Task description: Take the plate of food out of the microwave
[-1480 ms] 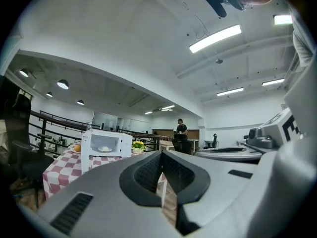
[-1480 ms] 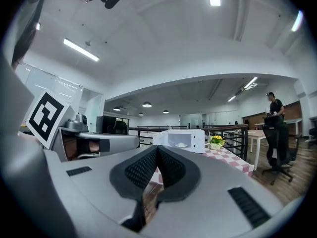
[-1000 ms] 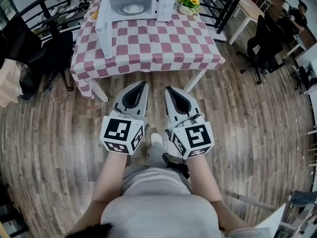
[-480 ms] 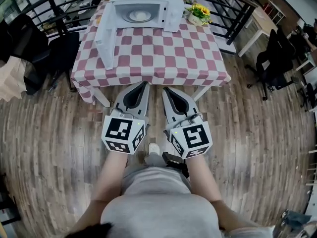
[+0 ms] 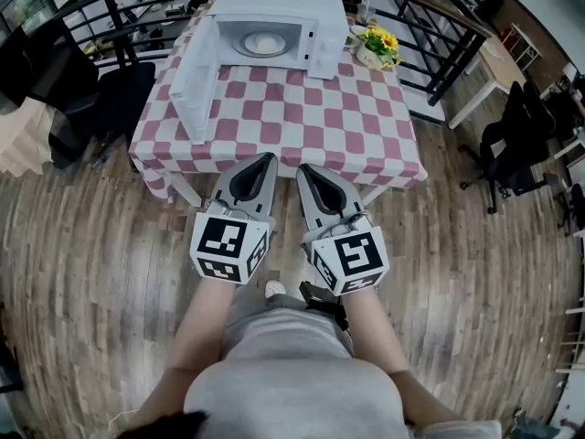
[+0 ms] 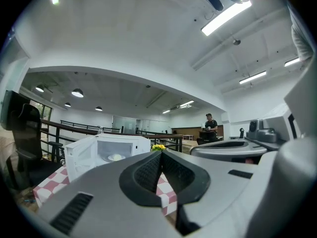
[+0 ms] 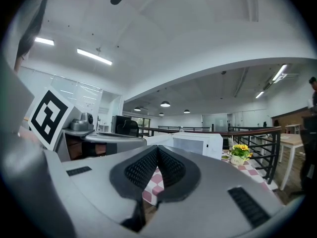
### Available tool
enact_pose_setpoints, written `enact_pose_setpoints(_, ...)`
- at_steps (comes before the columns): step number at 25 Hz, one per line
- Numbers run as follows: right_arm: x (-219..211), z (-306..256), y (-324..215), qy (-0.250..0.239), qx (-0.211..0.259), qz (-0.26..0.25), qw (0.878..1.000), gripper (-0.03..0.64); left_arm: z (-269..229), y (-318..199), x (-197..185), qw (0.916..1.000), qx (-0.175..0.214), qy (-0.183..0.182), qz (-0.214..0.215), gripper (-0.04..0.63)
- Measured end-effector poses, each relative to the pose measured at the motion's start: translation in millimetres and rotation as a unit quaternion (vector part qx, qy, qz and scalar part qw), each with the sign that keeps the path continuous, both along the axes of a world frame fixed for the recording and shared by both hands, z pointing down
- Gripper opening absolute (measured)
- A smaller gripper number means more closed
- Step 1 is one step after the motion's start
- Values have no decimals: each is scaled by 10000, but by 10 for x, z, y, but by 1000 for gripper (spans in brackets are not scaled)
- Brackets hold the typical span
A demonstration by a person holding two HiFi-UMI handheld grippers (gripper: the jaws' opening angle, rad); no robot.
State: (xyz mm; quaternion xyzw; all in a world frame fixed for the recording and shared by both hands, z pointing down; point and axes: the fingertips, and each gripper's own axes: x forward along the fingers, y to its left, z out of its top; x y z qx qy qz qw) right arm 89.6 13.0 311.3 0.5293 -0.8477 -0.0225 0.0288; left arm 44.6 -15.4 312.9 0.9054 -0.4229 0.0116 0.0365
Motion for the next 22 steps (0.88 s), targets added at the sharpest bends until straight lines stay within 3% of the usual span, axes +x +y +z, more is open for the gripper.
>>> enact_pose_setpoints(10, 6, 33, -283, -108, 19, -177, 9998, 25, 105, -254, 28, 9999, -164, -31, 40, 2)
enact_pose_setpoints(16, -98, 7, -498, 398, 312, -254, 9984, 23, 142, -501, 69, 9988, -307, 228, 296, 2)
enact_pose_setpoints(19, -111, 62, -667, 522, 221, -263, 9980, 23, 149, -668, 89, 9984, -299, 301, 367, 3)
enact_pose_setpoints(22, -97, 87, -866, 341, 42, -251, 9991, 23, 175, -869, 99, 9982, -327, 315, 399, 3)
